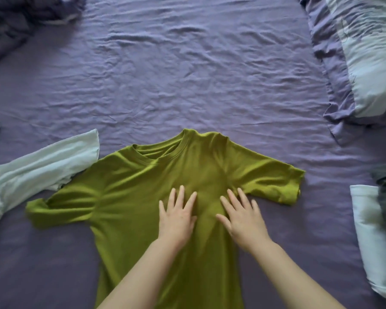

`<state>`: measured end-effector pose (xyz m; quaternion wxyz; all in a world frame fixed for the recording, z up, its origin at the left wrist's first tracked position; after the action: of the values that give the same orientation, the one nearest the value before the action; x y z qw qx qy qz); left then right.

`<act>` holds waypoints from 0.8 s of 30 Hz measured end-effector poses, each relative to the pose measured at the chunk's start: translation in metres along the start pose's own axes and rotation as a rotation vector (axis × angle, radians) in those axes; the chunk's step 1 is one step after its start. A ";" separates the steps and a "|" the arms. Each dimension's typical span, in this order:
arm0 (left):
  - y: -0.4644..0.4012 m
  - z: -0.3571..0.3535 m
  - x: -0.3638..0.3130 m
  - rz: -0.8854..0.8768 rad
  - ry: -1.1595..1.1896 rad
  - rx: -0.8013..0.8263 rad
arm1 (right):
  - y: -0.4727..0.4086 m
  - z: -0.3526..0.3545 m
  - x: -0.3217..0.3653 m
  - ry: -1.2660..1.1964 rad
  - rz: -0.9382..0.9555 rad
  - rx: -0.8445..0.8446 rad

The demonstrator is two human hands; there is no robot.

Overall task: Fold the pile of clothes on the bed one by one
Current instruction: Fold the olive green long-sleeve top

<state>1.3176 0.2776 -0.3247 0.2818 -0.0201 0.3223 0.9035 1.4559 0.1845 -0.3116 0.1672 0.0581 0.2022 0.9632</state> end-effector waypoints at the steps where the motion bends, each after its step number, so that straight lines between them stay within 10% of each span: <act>1: 0.010 -0.005 0.015 0.027 -0.002 0.011 | 0.003 -0.013 -0.003 0.014 -0.050 0.090; 24: 0.197 -0.051 0.222 0.090 0.326 -0.083 | 0.142 -0.081 0.226 0.035 -0.004 0.163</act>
<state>1.0205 0.2333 -0.3008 0.1839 -0.1634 0.3266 0.9126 1.1874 0.1098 -0.3174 0.1604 0.0540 0.2829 0.9441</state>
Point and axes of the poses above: each hand's wrist, its own y-axis away from the middle knuckle, its own z-axis out of the back of the hand, x = y × z, the point moved 7 cm from there along -y, towards the middle knuckle, and after that the axes turned 10 degrees about y, right-handed, at the moved point
